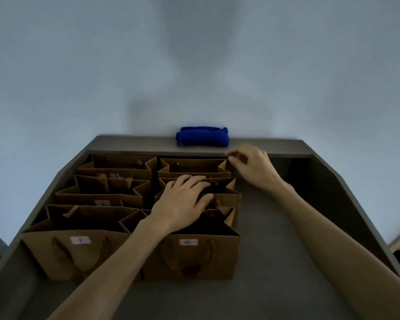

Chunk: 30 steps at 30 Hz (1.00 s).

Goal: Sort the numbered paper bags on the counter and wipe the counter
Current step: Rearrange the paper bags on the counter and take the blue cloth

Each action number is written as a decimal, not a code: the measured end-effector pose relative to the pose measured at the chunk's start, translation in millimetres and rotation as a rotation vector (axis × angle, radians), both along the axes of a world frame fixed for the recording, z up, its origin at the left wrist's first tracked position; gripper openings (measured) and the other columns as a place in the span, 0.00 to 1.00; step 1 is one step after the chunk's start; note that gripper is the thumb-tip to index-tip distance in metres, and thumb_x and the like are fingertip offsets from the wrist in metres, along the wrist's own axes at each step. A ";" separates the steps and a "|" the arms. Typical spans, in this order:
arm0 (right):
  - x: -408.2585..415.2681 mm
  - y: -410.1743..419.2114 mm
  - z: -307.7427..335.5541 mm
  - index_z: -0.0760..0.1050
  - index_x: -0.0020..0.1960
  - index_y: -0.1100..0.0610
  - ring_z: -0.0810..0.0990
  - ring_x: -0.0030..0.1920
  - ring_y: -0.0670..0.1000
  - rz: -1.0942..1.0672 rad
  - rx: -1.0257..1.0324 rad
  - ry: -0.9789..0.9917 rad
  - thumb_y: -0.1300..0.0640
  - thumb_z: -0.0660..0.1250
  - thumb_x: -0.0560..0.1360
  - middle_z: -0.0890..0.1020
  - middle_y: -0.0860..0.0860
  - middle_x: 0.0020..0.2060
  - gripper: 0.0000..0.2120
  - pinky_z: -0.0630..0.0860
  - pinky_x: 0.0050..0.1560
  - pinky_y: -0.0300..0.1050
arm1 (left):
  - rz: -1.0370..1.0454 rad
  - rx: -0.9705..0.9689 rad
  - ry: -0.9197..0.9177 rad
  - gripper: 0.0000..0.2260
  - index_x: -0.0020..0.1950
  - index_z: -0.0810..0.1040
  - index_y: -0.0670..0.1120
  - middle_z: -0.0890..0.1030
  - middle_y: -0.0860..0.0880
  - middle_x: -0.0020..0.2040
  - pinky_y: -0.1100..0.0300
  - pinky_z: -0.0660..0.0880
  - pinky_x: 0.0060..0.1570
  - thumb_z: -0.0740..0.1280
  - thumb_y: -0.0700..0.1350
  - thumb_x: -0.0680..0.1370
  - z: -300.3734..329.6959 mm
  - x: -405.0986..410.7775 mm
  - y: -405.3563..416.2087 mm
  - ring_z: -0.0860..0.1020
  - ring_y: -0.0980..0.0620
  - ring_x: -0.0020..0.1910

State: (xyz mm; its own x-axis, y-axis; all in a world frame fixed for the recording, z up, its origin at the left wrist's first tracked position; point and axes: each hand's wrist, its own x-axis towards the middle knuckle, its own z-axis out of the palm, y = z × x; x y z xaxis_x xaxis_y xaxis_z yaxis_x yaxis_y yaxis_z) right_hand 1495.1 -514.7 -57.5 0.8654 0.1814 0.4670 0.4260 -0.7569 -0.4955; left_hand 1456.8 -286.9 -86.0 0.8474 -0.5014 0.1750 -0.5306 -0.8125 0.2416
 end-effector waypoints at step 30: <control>71.4 -5.2 12.0 0.64 0.70 0.47 0.75 0.60 0.59 -0.168 -0.418 0.089 0.45 0.61 0.79 0.76 0.55 0.61 0.21 0.66 0.63 0.66 | -0.043 -0.120 -0.050 0.16 0.66 0.72 0.55 0.71 0.54 0.69 0.48 0.62 0.70 0.61 0.54 0.80 16.9 7.8 -7.5 0.65 0.53 0.70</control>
